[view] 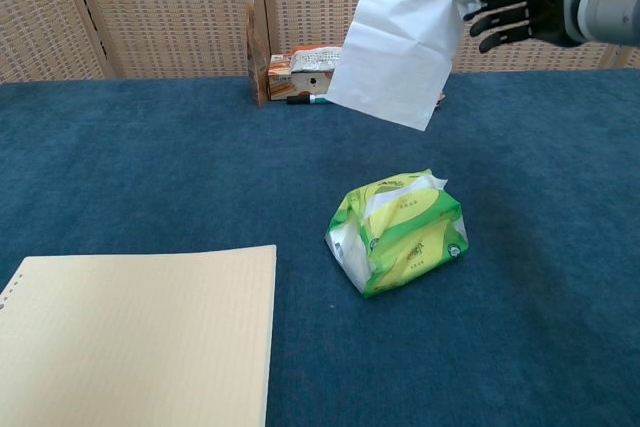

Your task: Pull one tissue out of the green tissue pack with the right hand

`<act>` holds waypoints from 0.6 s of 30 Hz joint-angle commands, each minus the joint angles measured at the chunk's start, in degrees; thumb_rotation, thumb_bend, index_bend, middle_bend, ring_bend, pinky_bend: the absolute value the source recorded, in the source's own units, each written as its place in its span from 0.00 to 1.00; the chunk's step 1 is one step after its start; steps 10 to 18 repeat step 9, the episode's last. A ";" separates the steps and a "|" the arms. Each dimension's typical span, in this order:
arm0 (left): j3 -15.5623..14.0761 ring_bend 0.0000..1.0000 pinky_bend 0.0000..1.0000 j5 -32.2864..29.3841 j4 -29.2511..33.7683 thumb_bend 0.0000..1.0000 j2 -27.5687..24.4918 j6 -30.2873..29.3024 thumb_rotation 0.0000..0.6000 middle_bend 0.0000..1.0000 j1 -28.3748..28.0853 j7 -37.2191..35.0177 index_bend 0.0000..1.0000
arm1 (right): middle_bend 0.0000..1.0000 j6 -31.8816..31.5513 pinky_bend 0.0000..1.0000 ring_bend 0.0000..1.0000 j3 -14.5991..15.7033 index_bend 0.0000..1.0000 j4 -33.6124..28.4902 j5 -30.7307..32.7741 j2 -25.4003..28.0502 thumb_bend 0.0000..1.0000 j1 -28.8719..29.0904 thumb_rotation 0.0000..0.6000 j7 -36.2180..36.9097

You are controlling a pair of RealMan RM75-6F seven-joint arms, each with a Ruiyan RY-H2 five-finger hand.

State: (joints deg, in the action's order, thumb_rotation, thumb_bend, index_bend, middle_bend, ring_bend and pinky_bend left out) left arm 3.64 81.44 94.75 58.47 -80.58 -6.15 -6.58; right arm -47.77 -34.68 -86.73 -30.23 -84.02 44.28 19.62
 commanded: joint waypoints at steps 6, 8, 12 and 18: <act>0.28 0.00 0.00 -0.60 0.00 0.00 -0.32 0.36 1.00 0.00 -0.14 -0.69 0.00 | 0.66 6.91 0.61 0.62 -0.01 0.68 12.75 6.61 -5.87 0.60 2.73 1.00 3.68; 0.28 0.00 0.00 -0.67 0.05 0.00 -0.32 0.54 1.00 0.00 -0.23 -0.59 0.00 | 0.66 7.32 0.61 0.62 0.22 0.68 14.04 6.75 -6.31 0.61 2.96 1.00 3.50; 0.28 0.00 0.00 -0.72 0.05 0.00 -0.30 0.61 1.00 0.00 -0.26 -0.52 0.00 | 0.66 7.62 0.61 0.62 0.21 0.68 14.69 6.83 -6.56 0.60 3.04 1.00 3.56; 0.28 0.00 0.00 -0.72 0.05 0.00 -0.30 0.61 1.00 0.00 -0.26 -0.52 0.00 | 0.66 7.62 0.61 0.62 0.21 0.68 14.69 6.83 -6.56 0.60 3.04 1.00 3.56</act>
